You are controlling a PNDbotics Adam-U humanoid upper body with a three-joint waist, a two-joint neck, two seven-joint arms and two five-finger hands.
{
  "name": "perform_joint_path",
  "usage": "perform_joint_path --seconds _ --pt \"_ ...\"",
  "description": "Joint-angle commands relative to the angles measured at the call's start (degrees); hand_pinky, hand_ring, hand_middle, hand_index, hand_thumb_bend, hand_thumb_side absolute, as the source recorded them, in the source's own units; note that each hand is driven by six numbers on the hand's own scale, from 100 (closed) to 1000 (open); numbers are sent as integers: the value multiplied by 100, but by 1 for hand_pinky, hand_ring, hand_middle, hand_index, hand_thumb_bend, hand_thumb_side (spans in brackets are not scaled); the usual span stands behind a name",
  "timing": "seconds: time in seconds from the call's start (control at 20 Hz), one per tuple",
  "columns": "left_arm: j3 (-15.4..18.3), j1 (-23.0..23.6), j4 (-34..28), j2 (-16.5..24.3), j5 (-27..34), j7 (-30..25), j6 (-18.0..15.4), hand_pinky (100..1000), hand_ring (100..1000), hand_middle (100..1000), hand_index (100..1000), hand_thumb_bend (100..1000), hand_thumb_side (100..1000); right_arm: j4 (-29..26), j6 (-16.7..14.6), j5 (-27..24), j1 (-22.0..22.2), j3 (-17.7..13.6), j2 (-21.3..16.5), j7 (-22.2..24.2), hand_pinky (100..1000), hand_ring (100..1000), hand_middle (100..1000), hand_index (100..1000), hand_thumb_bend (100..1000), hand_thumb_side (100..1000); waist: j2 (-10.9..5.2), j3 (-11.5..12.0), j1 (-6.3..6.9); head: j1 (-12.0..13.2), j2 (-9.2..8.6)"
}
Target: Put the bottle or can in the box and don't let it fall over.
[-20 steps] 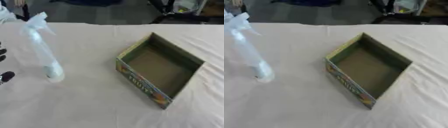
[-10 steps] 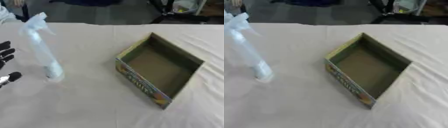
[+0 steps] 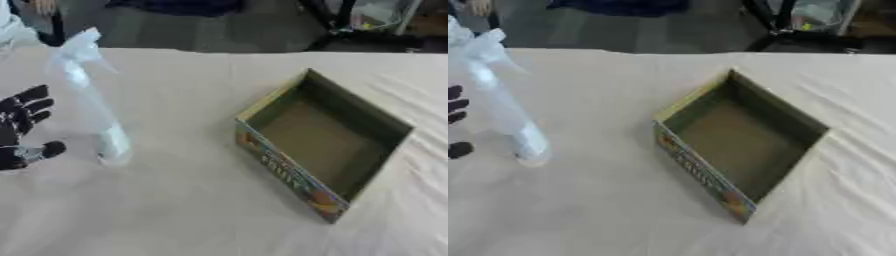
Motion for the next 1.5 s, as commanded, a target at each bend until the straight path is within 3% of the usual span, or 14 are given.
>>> perform_joint_path --seconds 0.05,0.45,0.9,1.1,1.2,1.35,1.45,1.5 --pt "-145 -263 204 289 -60 -124 46 1000 958 962 842 796 100 -105 -37 -28 -39 4 -111 10 1000 921 840 841 100 659 -81 -15 10 42 -95" --pt "-572 -961 630 236 -78 -760 273 1000 958 963 838 792 100 -105 -22 -70 -76 15 -85 40 1000 925 840 844 100 664 -61 -71 0 76 -101" --pt "-1047 -1695 1228 26 -645 -1242 335 1000 947 950 825 795 100 -105 -15 -143 -110 20 -49 86 1000 930 840 847 100 665 -28 -131 -23 98 -103" --pt "-1168 -1840 1414 -117 -748 -1424 355 958 821 844 739 746 100 -105 -16 -159 -131 16 -38 90 1000 926 836 841 100 665 -6 -156 -35 111 -89" --pt "-1183 -1873 1438 -166 -767 -1498 366 892 764 796 698 665 100 -105 -23 -160 -132 23 -33 99 1000 927 835 842 100 665 -2 -160 -39 115 -93" --pt "-1189 -1911 1439 -222 -786 -1467 359 797 640 689 584 100 100 -105 -21 -175 -129 15 -26 87 1000 928 834 843 100 666 -4 -165 -46 123 -105" --pt "-1187 -1938 1431 -245 -809 -1309 318 745 565 592 478 100 100 -105 -24 -178 -126 26 -26 97 1000 927 832 842 100 666 -10 -160 -48 129 -115" --pt "-1175 -1956 1431 -254 -845 -1151 281 712 546 560 445 100 226 -105 -26 -180 -125 31 -24 103 1000 928 832 842 100 666 -13 -159 -49 127 -124"
